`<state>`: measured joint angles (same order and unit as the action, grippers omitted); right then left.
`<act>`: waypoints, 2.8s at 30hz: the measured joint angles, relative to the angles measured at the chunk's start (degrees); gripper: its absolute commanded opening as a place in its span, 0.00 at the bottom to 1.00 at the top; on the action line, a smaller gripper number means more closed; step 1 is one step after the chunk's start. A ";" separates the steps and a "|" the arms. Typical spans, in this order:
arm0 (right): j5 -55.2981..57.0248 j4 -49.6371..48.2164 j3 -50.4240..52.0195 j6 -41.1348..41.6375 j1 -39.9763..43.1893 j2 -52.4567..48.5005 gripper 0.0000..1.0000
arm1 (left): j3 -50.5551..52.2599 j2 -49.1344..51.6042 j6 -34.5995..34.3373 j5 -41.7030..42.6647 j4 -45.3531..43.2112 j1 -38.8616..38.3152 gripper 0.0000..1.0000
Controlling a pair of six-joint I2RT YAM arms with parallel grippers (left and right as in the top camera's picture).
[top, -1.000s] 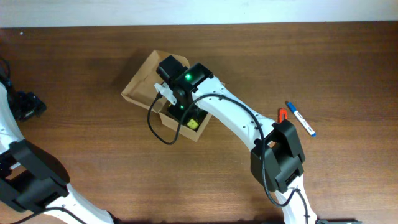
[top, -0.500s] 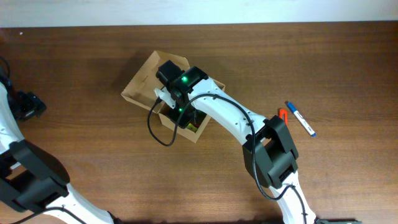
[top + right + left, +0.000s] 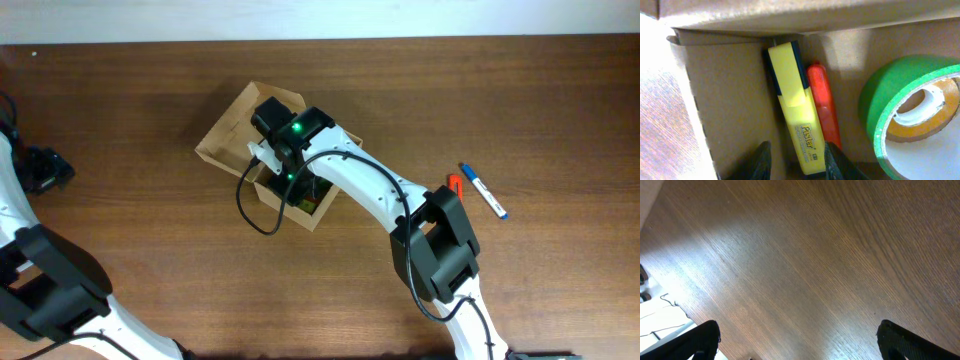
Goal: Pack container
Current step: 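Release the highlighter and move the right gripper back to the items, then grasp the orange box cutter with the right gripper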
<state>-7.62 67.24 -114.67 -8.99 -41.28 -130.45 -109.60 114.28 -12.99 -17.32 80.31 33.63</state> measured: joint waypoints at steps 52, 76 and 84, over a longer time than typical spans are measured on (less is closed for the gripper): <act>2.38 -10.80 42.60 7.52 44.33 22.56 0.58 | 0.00 -0.02 0.00 0.00 0.00 0.00 1.00; 3.41 -6.71 31.45 7.50 44.44 15.93 0.04 | 0.00 -0.02 0.00 -0.02 0.04 0.00 1.00; 3.39 6.27 -0.44 7.30 43.76 15.41 0.04 | 0.00 -0.02 0.00 -0.02 -0.07 0.00 1.00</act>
<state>-4.23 73.52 -115.11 -1.69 2.48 -115.04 -109.60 114.26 -12.99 -17.34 80.25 33.63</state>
